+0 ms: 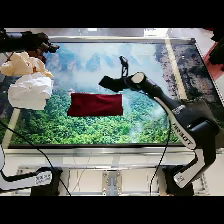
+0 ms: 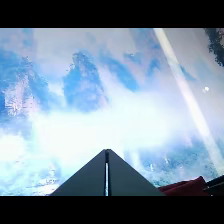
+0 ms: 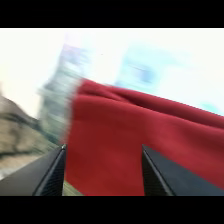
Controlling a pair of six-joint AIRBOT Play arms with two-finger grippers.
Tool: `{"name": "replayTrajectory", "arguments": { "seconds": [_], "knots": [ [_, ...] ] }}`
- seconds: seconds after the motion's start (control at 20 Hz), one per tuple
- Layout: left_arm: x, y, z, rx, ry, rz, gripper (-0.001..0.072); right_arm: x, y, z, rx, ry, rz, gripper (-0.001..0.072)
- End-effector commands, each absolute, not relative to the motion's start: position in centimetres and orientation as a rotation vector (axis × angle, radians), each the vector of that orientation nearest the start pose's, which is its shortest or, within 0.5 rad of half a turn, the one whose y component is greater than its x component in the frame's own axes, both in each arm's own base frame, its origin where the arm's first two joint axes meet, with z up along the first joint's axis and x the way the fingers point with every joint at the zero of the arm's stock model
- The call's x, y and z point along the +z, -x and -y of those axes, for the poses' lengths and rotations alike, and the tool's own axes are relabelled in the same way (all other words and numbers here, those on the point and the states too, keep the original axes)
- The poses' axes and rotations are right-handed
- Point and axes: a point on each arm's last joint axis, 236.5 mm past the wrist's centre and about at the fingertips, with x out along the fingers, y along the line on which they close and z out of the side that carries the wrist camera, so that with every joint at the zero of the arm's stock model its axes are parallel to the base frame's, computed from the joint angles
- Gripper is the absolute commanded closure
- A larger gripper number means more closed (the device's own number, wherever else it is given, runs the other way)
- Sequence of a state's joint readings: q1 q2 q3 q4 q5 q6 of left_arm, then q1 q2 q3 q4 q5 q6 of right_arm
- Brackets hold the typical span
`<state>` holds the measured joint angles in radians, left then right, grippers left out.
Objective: Fold the shirts.
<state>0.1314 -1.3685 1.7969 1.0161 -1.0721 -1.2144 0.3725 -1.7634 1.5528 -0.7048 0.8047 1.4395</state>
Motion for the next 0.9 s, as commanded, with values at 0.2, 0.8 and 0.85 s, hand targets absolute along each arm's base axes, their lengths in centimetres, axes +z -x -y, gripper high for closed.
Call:
{"name": "replayTrajectory", "arguments": {
  "seconds": [0.2,0.8,0.85],
  "knots": [
    [27.8,-49.9,5.0,-0.390,0.104,-0.518,0.0680,-6.1,-40.5,-19.8,0.490,-0.457,-1.565,0.0090],
    [28.2,-49.8,5.8,-0.433,0.073,-0.493,0.0680,-8.5,-43.6,-32.0,0.728,-0.803,-1.357,0.0123],
    [28.2,-49.8,5.8,-0.433,0.073,-0.493,0.0680,-8.2,-43.8,-32.3,0.736,-0.794,-1.344,0.0310]
  ]
}}
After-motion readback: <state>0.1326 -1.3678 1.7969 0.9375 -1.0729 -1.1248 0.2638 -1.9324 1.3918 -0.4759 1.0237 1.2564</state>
